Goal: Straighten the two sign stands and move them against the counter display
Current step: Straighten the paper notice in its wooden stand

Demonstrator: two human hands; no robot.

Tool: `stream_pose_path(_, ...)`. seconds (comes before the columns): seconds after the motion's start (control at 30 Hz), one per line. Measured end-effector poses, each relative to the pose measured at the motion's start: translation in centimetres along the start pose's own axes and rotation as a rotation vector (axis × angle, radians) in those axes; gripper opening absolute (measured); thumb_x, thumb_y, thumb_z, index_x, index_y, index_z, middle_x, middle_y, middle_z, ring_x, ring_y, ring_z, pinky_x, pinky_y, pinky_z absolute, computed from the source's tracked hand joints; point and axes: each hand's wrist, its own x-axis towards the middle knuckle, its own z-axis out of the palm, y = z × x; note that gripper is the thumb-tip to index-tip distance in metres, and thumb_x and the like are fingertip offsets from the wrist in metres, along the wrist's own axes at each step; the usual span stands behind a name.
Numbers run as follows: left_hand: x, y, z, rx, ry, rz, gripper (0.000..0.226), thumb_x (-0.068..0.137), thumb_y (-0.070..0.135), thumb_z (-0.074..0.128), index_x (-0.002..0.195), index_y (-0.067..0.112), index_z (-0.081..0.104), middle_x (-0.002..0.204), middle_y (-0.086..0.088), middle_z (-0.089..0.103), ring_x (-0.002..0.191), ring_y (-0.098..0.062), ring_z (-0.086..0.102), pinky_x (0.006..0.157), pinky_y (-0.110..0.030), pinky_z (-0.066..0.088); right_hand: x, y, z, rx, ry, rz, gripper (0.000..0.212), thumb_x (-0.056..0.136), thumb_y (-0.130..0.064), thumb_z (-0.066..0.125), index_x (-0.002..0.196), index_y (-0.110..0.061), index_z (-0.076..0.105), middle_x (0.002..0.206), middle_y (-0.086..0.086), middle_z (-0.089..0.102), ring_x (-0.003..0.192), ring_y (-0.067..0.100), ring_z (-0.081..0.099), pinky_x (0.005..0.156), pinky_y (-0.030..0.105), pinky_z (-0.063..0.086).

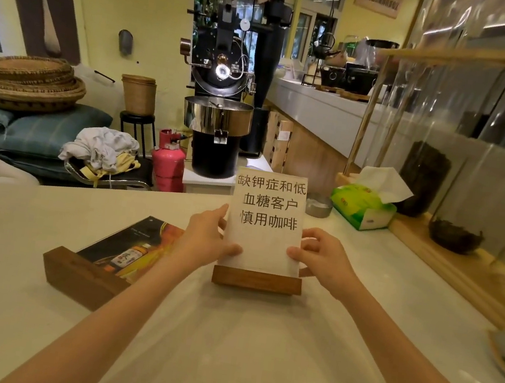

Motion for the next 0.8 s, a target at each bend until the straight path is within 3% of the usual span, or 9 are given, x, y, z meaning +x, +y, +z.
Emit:
stream_pose_path(0.17,-1.2,-0.1,0.5,0.017,0.112,0.143,0.068,0.070,0.019,0.075,0.129,0.019,0.041,0.112,-0.007,0.061,0.085,-0.019,0.057,0.078,-0.035,0.053,-1.7,0.5,0.4,0.051,0.071,-0.138,0.024,0.084,-0.006,0.061,0.103,-0.014,0.048,0.087,-0.003,0.063,0.077,0.006,0.063,0.046,0.013,0.053)
stream_pose_path(0.37,-2.7,-0.9,1.4,-0.017,0.206,0.176,0.084,0.073,0.018,0.073,0.142,0.014,0.025,0.107,-0.001,0.053,0.087,-0.015,0.052,0.077,-0.028,0.047,-3.4,1.2,1.0,0.027,0.149,-0.253,0.023,0.085,-0.008,0.060,0.101,-0.016,0.047,0.092,0.000,0.065,0.081,0.014,0.064,0.052,0.012,0.053)
stream_pose_path(0.5,-3.8,-1.0,1.8,-0.074,0.251,0.172,0.067,0.073,0.013,0.074,0.130,0.010,0.039,0.109,-0.008,0.059,0.087,-0.014,0.053,0.075,-0.024,0.045,-4.3,1.8,1.5,-0.035,0.203,-0.301,0.024,0.086,-0.010,0.060,0.102,-0.019,0.045,0.101,-0.001,0.062,0.088,0.016,0.062,0.066,0.017,0.054)
stream_pose_path(0.6,-4.5,-1.0,1.9,-0.090,0.263,0.161,0.057,0.073,0.014,0.074,0.121,0.009,0.044,0.111,-0.011,0.062,0.087,-0.014,0.053,0.074,-0.024,0.045,-4.8,2.0,1.7,-0.050,0.224,-0.329,0.025,0.085,-0.011,0.060,0.102,-0.020,0.044,0.102,-0.003,0.061,0.083,0.009,0.061,0.065,0.014,0.054)
stream_pose_path(0.8,-5.3,-1.0,2.1,-0.070,0.296,0.186,0.046,0.075,0.014,0.071,0.114,0.006,0.049,0.110,-0.013,0.064,0.086,-0.012,0.051,0.073,-0.023,0.043,-5.8,1.9,1.8,-0.065,0.227,-0.318,0.025,0.086,-0.013,0.060,0.102,-0.021,0.043,0.106,-0.004,0.057,0.089,0.018,0.061,0.077,0.033,0.057)
